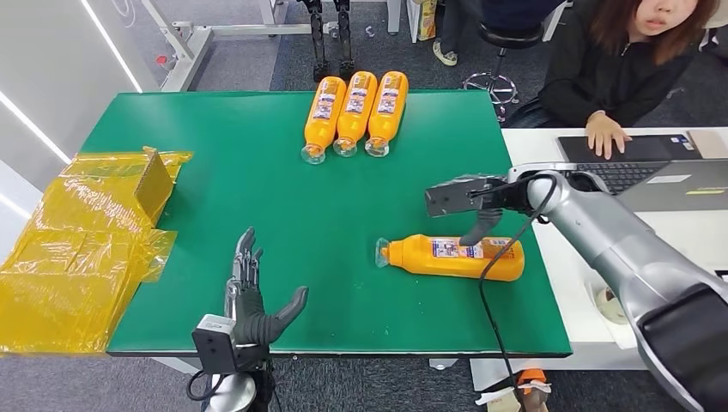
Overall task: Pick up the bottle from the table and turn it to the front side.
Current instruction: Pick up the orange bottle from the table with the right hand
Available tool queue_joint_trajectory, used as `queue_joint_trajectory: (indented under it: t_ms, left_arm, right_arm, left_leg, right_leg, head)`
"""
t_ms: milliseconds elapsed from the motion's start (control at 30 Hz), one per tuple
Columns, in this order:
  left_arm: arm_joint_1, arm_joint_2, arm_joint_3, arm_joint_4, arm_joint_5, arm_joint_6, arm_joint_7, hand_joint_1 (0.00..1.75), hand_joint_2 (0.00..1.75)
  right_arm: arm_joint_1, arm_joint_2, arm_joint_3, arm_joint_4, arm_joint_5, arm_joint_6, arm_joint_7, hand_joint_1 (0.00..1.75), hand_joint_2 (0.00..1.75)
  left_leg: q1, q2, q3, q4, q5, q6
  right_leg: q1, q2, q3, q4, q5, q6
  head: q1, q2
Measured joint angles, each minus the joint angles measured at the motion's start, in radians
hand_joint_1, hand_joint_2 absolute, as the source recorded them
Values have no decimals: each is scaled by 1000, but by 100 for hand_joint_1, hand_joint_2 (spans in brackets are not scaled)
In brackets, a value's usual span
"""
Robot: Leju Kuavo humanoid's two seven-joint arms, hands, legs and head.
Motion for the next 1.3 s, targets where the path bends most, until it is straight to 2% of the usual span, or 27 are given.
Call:
queue_joint_trajectory:
  t_ms: [367,767,900,1300]
  left_arm:
    - [24,6,0,0,-2,26,0,0,175]
    - [34,6,1,0,-20,25,0,0,175]
    - [38,6,2,0,-35,19,0,0,175]
    - [41,-4,27,0,-91,-4,0,0,175]
  right_arm:
    - [73,-8,193,101,-101,-196,-91,0,175]
    - [116,-19,290,136,-179,-236,-101,2,175]
    - [128,-32,303,118,-186,-265,-89,174,175]
    - [180,-41,317,61,-179,-464,-105,175,175]
  left_leg:
    - [0,-2,-1,0,0,0]
    - [0,-2,0,0,0,0]
    - [0,-1,0,0,0,0]
    - [0,3,9,0,0,0]
  right_leg:
    - [0,-1,0,-1,0,0]
    - [0,-1,0,-1,0,0]
    - [0,0,0,-1,0,0]
    - [0,3,8,-1,0,0]
  head:
    - [0,0]
    - [0,0]
    - [0,0]
    - [0,0]
